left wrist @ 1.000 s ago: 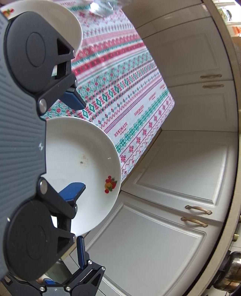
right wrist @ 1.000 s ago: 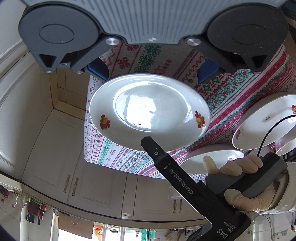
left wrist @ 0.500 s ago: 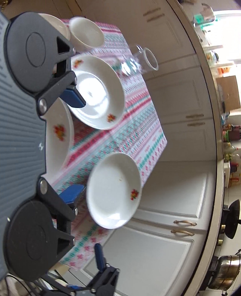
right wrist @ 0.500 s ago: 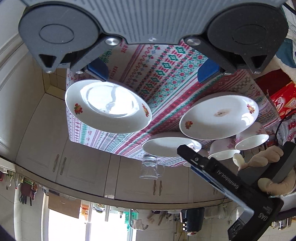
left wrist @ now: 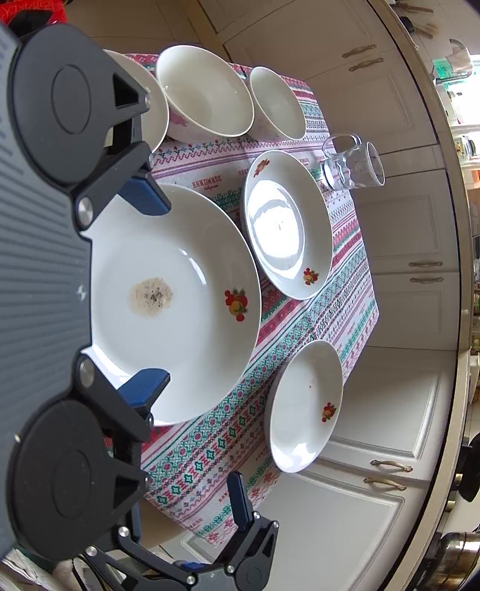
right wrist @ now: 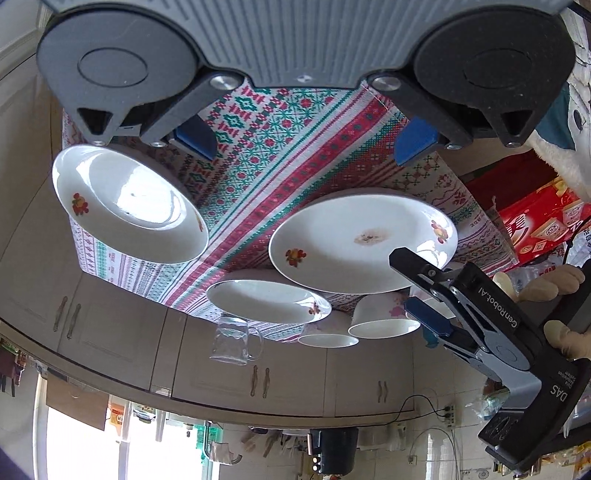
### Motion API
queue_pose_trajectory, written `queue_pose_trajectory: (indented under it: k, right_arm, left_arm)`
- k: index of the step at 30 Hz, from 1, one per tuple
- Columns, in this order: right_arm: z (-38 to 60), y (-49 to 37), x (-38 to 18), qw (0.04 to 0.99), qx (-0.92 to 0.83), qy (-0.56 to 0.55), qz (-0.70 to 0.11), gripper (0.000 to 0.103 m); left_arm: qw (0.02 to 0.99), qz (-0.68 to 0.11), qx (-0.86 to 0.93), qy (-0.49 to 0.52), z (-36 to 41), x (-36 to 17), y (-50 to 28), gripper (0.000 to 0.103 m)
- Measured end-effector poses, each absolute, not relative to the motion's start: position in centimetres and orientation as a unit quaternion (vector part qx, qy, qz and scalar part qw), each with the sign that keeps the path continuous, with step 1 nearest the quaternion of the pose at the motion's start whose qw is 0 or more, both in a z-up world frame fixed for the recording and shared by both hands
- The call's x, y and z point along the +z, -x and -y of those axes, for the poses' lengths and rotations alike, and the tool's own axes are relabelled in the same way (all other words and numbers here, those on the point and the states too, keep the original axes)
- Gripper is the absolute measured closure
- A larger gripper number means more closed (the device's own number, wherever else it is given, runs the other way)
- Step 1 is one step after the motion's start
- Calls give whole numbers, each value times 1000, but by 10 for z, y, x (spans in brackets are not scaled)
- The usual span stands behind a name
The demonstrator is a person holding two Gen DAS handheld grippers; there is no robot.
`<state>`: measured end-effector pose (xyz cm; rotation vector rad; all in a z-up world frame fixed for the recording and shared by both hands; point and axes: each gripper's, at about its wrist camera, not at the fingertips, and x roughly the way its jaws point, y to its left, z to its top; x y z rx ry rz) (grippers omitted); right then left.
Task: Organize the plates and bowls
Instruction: 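Carry the stained plate with the left tool toward the other flower plate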
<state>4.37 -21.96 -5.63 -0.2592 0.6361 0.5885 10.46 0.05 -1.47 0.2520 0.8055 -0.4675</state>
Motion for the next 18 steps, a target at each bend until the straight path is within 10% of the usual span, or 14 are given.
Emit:
queue_pose_trajectory:
  k: [18]
  right_arm:
    - [178, -70, -85, 876, 331, 141, -323, 0]
  left_arm:
    - [842, -468, -233, -133, -10, -27, -184, 14]
